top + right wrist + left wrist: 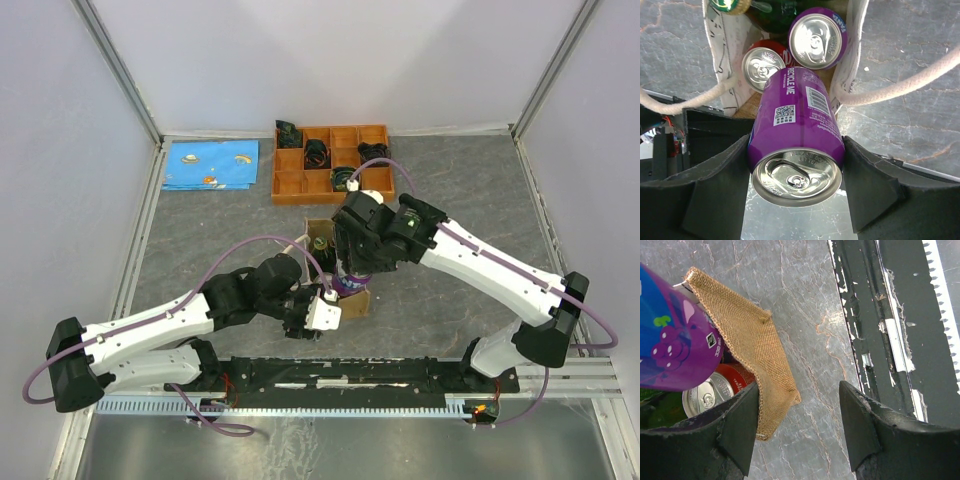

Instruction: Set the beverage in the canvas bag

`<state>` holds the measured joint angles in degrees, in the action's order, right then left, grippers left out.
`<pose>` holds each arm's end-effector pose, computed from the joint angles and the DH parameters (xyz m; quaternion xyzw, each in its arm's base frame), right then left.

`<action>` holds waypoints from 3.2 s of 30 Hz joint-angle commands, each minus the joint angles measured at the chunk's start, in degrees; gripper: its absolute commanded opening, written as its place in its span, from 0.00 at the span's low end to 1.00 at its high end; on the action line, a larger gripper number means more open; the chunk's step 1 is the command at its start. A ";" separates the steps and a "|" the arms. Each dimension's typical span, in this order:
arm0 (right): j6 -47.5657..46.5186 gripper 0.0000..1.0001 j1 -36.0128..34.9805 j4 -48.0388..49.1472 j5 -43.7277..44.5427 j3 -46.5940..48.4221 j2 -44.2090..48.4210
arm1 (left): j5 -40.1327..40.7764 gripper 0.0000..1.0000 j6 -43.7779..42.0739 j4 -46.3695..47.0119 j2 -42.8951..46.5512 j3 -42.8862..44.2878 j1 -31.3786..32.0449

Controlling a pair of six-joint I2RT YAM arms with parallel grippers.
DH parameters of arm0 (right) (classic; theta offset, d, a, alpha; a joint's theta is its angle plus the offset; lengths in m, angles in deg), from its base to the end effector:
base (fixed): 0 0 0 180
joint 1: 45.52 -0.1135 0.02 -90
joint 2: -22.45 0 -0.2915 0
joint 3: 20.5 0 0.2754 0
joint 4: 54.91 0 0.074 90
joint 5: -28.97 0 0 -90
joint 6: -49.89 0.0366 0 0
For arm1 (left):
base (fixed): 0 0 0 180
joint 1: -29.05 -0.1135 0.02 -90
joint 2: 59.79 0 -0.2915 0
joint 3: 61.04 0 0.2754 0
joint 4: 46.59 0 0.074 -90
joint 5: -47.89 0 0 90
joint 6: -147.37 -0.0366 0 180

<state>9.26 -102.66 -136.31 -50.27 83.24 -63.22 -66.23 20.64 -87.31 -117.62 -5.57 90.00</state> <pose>0.1735 0.2560 0.3913 -0.0441 0.9680 0.1294 0.2105 0.0930 -0.1982 0.2755 0.7301 0.5278 -0.2691 0.3404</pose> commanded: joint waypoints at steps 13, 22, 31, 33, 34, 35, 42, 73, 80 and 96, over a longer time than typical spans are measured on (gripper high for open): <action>1.69 0.00 -1.51 -3.95 2.96 -2.12 -0.19 | -2.47 0.69 -2.13 -1.56 0.41 0.35 0.84; 0.27 0.00 -1.93 -12.12 7.31 3.33 -4.41 | -2.20 0.69 -2.12 -1.67 0.61 0.15 0.86; -0.74 0.00 -2.07 -18.85 8.88 8.27 -7.27 | -2.15 0.69 -2.38 -1.67 0.60 -0.04 0.84; -0.69 0.00 -2.03 -19.49 8.72 8.31 -7.28 | -2.16 0.69 -2.53 -1.71 0.58 -0.09 0.88; -0.83 0.00 -2.02 -19.66 8.51 8.33 -7.31 | -2.14 0.69 -2.60 -1.66 0.60 -0.02 0.84; -0.90 0.00 -2.08 -19.69 8.19 8.08 -7.34 | -2.16 0.69 -2.70 -1.68 0.54 -0.01 0.84; -1.50 0.00 -2.13 -16.41 4.78 4.55 -8.21 | -2.17 0.69 -2.88 -1.57 0.33 0.17 0.86; -3.47 0.42 -2.32 -6.81 -0.44 -0.79 -13.02 | -1.63 0.69 -2.90 -1.77 1.25 -0.27 0.84; -3.59 0.55 -2.36 -5.71 -1.44 -1.07 -11.95 | -1.54 0.69 -2.91 -1.88 1.10 -0.35 0.85; -3.69 0.83 -2.31 -4.85 -1.36 -0.12 -10.13 | -1.81 0.69 -3.09 -1.98 0.62 -0.27 0.85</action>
<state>6.09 -105.00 -141.27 -50.62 83.06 -75.48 -66.16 19.54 -86.94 -117.16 -5.74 90.26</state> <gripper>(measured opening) 0.807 0.693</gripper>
